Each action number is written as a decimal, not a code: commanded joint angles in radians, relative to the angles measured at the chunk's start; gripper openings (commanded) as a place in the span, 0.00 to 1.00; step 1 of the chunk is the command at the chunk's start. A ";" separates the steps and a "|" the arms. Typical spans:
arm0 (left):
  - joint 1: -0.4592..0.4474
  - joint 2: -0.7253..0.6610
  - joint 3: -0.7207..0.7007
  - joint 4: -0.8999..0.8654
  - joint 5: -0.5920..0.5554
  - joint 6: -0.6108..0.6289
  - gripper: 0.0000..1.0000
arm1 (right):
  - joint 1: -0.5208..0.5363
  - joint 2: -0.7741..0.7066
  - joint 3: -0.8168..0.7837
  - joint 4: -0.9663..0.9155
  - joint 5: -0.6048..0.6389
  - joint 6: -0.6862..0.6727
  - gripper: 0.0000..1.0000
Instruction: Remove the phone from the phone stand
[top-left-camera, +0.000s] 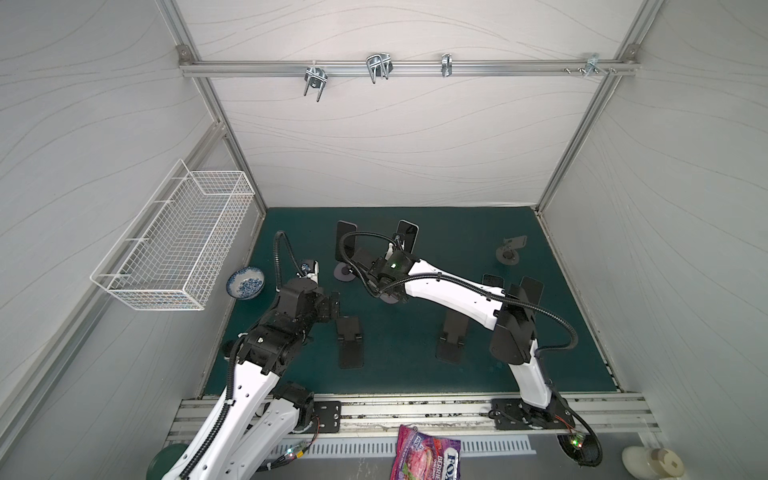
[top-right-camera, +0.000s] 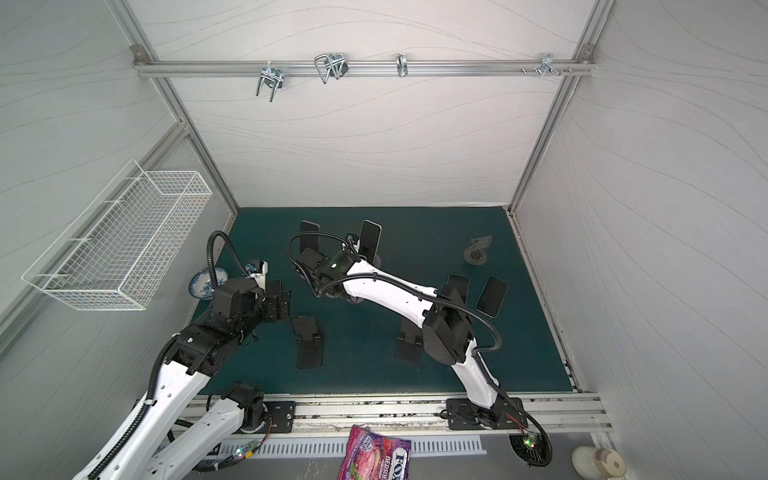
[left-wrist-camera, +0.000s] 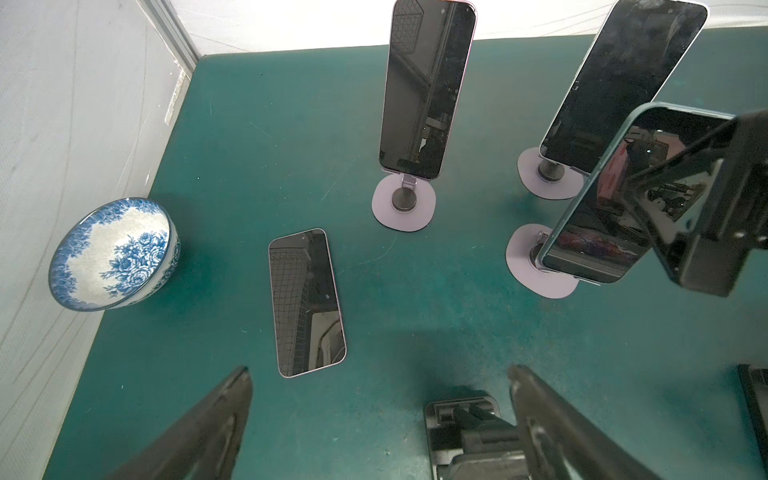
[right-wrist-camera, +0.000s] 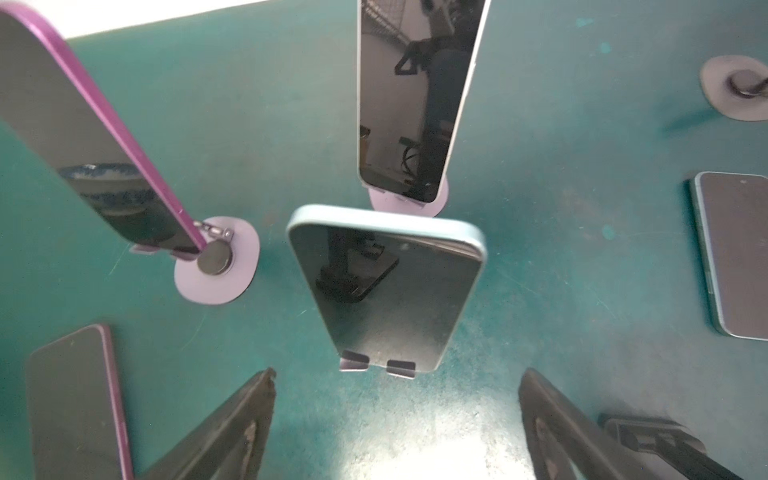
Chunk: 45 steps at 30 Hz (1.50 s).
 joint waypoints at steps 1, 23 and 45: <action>-0.008 -0.003 0.007 0.010 -0.007 0.005 0.97 | -0.013 0.020 0.019 -0.051 0.045 0.066 0.92; -0.021 -0.005 0.005 0.013 -0.010 0.009 0.97 | -0.050 0.095 0.094 -0.020 0.025 0.019 0.92; -0.022 -0.003 0.004 0.013 -0.008 0.011 0.97 | -0.077 0.133 0.102 0.020 -0.004 -0.003 0.90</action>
